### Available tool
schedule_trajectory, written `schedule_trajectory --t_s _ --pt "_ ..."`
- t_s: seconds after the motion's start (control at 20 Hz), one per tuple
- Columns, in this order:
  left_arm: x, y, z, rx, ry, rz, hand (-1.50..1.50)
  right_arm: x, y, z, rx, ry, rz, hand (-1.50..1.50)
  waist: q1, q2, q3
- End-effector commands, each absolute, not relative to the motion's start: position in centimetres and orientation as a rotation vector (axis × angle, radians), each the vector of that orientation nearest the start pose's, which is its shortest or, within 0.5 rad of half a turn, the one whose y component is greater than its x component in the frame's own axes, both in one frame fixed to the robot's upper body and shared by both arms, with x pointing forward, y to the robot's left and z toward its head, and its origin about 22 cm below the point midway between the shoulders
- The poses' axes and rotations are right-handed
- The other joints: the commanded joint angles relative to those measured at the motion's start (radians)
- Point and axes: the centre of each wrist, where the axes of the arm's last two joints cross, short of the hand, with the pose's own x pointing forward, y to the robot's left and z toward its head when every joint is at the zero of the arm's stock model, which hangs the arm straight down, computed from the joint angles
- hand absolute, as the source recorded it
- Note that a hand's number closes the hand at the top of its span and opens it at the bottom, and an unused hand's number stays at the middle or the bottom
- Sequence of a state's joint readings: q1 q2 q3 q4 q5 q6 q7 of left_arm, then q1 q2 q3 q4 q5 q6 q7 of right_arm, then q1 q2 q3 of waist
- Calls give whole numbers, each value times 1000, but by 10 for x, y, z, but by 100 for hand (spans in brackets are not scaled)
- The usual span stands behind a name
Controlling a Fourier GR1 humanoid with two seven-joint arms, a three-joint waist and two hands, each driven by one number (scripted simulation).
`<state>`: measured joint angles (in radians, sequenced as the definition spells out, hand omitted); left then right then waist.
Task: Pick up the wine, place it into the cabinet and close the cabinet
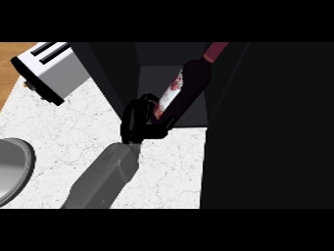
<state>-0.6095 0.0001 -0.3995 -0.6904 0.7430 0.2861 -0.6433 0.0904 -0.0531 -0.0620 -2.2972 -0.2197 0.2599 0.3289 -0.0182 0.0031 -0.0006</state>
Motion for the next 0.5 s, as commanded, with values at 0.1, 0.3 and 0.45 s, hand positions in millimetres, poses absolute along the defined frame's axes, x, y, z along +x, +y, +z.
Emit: schedule_trajectory --t_s 0.1,0.3,0.45 --pt "352 110 -57 -262 -1680 222 150 165 -247 151 191 -1878 196 -150 -10 2 0" --pt "360 97 -44 -242 -1690 214 150 178 -245 143 246 -1886 224 -150 -14 4 0" --pt "372 102 -39 -280 -1676 241 150 184 -257 140 219 -1894 211 -150 -16 6 0"
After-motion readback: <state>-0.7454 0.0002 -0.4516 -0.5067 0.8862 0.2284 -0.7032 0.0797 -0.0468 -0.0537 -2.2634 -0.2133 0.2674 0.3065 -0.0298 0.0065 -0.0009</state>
